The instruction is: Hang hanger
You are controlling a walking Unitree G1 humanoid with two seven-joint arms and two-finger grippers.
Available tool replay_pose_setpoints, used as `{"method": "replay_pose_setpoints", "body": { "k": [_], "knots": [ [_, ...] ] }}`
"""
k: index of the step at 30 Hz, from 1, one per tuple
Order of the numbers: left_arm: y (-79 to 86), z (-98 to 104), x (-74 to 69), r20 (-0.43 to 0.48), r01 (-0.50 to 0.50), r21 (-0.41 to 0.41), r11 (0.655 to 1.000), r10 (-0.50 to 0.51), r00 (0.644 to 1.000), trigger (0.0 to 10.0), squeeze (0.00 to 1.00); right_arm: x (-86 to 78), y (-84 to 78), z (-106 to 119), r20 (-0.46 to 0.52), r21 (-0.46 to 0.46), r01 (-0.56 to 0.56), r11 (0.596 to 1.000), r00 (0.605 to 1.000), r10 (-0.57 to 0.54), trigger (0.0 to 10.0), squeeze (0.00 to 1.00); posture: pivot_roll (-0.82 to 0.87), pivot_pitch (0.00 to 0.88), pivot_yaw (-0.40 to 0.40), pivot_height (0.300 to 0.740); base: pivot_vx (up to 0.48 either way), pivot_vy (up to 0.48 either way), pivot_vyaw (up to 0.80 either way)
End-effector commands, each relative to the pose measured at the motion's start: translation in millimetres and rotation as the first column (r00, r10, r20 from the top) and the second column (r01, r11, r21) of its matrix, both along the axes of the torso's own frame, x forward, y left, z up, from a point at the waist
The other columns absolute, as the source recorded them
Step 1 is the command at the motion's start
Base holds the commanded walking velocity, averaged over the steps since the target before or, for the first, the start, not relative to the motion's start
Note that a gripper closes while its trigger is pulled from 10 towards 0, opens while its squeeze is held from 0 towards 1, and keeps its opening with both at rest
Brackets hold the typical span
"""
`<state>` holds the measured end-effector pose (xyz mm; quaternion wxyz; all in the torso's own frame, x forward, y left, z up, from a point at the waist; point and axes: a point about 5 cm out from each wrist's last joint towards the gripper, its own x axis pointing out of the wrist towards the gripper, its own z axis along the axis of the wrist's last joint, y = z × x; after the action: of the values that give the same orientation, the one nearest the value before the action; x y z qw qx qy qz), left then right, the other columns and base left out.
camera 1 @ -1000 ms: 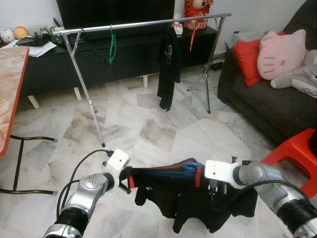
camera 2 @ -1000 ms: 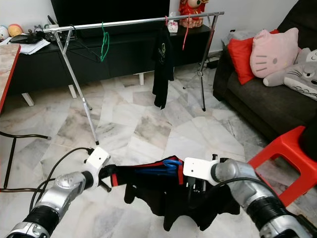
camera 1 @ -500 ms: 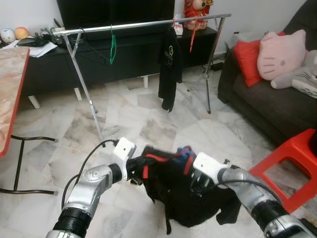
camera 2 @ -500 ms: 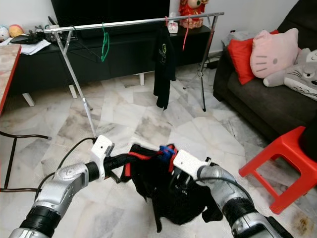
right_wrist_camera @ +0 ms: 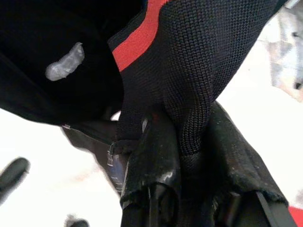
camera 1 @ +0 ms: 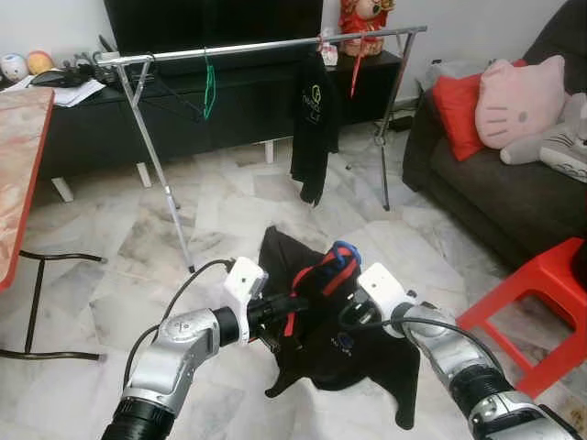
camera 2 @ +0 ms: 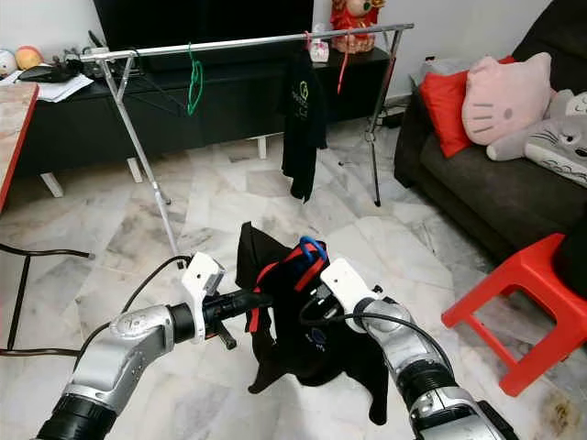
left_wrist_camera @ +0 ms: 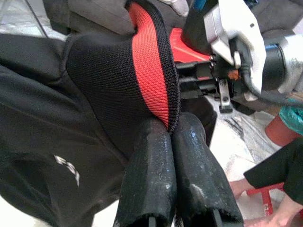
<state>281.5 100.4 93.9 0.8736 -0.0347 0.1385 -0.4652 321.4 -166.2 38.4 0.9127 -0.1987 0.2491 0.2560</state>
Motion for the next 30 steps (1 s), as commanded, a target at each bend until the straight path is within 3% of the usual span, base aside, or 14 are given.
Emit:
{"method": "replay_pose_setpoints", "body": {
  "k": [1,2,3,4,5,6,15,24,27,30],
  "knots": [
    [-6.8,4,-3.8,0.017,0.048,-0.006,0.999,-0.048,0.999,10.0,0.00,8.7,2.8,15,0.062,0.065,-0.006,0.998,0.998,0.002,0.0,0.00,-0.08,0.000,-0.062,0.740,0.000,0.000,0.00],
    [-6.8,4,-3.8,0.017,0.048,-0.006,0.999,-0.048,0.999,10.0,0.00,8.7,2.8,15,0.062,0.065,-0.006,0.998,0.998,0.002,0.0,0.00,-0.08,0.000,-0.062,0.740,0.000,0.000,0.00],
    [-8.8,6,-5.0,0.014,0.060,-0.020,0.998,-0.060,0.998,10.0,0.54,8.8,4.2,15,0.066,0.074,-0.017,0.997,0.998,0.012,0.0,0.00,-0.08,0.000,-0.061,0.740,0.000,0.000,0.00],
    [-9.7,8,-5.7,0.013,0.067,-0.027,0.997,-0.066,0.998,10.0,0.89,8.9,4.8,14,0.068,0.076,-0.021,0.997,0.998,0.015,0.0,0.00,-0.08,0.000,-0.061,0.740,0.000,0.000,0.00],
    [-10.2,8,-6.0,0.013,0.070,-0.030,0.997,-0.070,0.997,10.0,0.89,8.9,5.0,14,0.069,0.078,-0.022,0.997,0.997,0.017,0.0,0.00,-0.08,0.000,-0.061,0.740,0.000,0.000,0.00],
    [-11.3,9,-7.1,0.011,0.081,-0.036,0.996,-0.081,0.997,10.0,1.00,9.2,4.8,14,0.074,0.075,-0.021,0.997,0.997,0.016,0.0,0.00,-0.08,0.000,-0.061,0.740,0.000,0.000,0.00],
    [-14.8,17,-15.6,0.015,0.160,-0.084,0.983,-0.160,0.987,10.0,1.00,13.5,0.4,17,0.128,0.070,0.039,0.997,0.991,-0.048,0.0,0.00,-0.07,0.000,-0.058,0.740,0.000,0.000,0.00],
    [-10.5,18,-16.9,0.014,0.141,-0.083,0.987,-0.140,0.990,10.0,1.00,20.8,-8.7,30,0.229,0.056,0.059,0.997,0.971,-0.071,0.0,0.00,-0.07,0.000,-0.065,0.740,0.000,0.000,0.00],
    [2.0,16,-14.4,0.020,0.108,-0.058,0.992,-0.107,0.994,10.0,1.00,19.7,-15.9,33,0.228,0.066,0.046,0.997,0.972,-0.060,0.0,0.00,-0.07,0.000,-0.065,0.740,0.000,0.000,0.00],
    [23.6,18,-10.7,0.024,0.092,0.000,0.996,-0.092,0.995,10.0,1.00,11.5,-25.1,34,0.211,0.050,-0.082,0.995,0.975,0.070,0.0,0.00,-0.07,0.000,-0.071,0.740,0.000,0.000,0.00]
  ]
}}
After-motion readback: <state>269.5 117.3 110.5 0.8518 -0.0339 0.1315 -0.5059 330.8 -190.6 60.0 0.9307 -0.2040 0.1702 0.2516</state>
